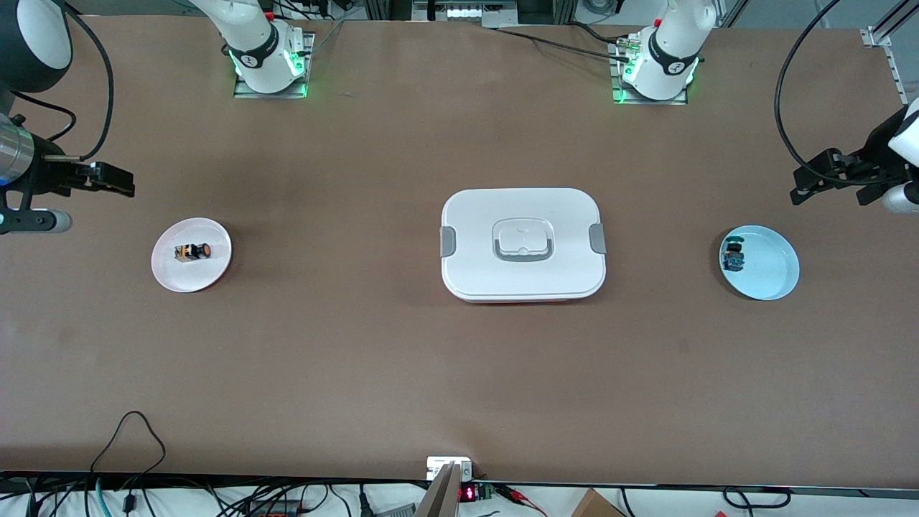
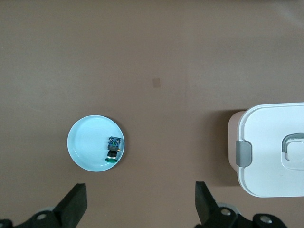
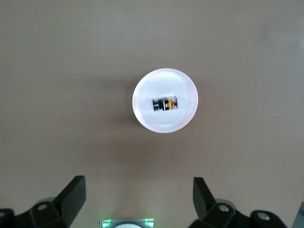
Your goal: Transfer orange switch to right arm and place
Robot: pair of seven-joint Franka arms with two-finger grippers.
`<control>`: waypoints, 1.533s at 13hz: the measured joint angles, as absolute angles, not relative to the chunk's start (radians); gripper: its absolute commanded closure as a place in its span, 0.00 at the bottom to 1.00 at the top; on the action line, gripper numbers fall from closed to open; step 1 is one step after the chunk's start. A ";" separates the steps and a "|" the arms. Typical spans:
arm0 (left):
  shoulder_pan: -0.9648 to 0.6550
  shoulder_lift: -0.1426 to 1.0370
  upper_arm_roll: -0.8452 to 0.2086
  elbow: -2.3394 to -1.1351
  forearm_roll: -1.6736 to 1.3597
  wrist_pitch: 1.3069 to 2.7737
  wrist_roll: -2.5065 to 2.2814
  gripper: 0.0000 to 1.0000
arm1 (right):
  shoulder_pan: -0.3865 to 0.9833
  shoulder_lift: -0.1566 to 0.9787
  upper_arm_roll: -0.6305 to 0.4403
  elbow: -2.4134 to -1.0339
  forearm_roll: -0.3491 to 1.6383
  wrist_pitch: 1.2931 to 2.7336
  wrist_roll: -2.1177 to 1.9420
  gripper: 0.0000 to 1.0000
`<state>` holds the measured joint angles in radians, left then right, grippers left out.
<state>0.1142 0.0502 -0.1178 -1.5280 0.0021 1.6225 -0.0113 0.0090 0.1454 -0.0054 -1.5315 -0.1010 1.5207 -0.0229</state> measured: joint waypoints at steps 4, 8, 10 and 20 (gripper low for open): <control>0.113 0.050 -0.120 -1.524 0.002 1.621 -0.011 0.00 | 0.009 0.031 -0.005 -1.686 -0.070 1.640 0.003 0.00; 0.110 0.050 -0.134 -1.522 0.002 1.618 -0.012 0.00 | 0.003 -0.029 -0.018 -1.707 -0.044 1.615 0.004 0.00; 0.110 0.050 -0.133 -1.522 0.002 1.618 -0.012 0.00 | 0.003 -0.032 -0.018 -1.694 -0.041 1.609 0.005 0.00; 0.110 0.050 -0.133 -1.522 0.002 1.618 -0.012 0.00 | -0.002 -0.012 -0.019 -1.649 -0.041 1.591 -0.009 0.00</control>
